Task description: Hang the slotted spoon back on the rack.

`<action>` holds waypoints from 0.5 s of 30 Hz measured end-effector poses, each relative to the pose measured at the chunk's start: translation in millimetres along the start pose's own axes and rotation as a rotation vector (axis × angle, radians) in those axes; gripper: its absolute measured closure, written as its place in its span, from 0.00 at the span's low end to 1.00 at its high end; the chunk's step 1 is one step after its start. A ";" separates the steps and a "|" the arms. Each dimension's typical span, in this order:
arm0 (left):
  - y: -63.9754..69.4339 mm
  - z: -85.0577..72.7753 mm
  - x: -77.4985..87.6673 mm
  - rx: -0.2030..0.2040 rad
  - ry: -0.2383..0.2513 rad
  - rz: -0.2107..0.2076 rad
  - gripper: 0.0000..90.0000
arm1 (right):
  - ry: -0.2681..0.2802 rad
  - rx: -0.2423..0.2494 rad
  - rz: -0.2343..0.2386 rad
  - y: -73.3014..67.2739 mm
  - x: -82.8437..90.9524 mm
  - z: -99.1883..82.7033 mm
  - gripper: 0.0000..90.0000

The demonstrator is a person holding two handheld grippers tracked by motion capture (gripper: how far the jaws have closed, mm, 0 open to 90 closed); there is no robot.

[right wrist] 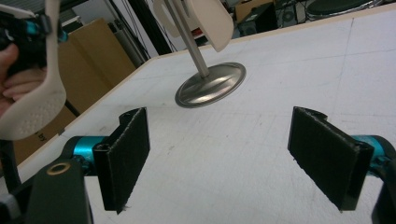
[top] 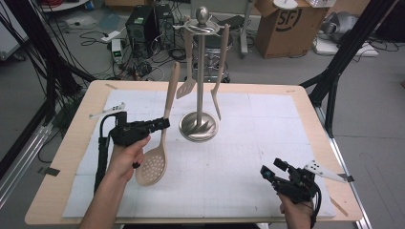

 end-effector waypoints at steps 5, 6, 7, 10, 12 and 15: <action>11.0 19.0 -4.4 -0.060 0.040 0.008 0.87 | 0.002 -0.005 0.000 0.1 1.3 0.6 0.22; 12.5 21.8 -5.5 -0.064 0.048 0.005 0.87 | 0.003 -0.004 0.001 0.1 1.6 0.6 0.22; 13.8 24.2 -7.0 -0.068 0.049 0.000 0.87 | 0.004 0.000 0.000 0.6 1.7 0.9 0.22; 17.8 31.1 -11.5 -0.085 0.051 0.001 0.87 | 0.006 -0.006 0.001 0.6 2.2 1.2 0.22; 19.7 35.4 -14.0 -0.095 0.056 0.001 0.87 | 0.009 -0.006 0.001 0.6 2.3 1.6 0.22; 22.9 41.3 -17.1 -0.103 0.063 -0.006 0.87 | 0.012 -0.004 -0.002 1.2 2.8 2.0 0.22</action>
Point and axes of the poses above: each handheld gripper's, and its own axes: x roughly backward along the jaws, z roughly out of its top, y roughly to its right, the point moved 8 cm from there along -x, roughly forward along the jaws, and after that the axes turned 13 degrees about -x, right-handed, at the moved point
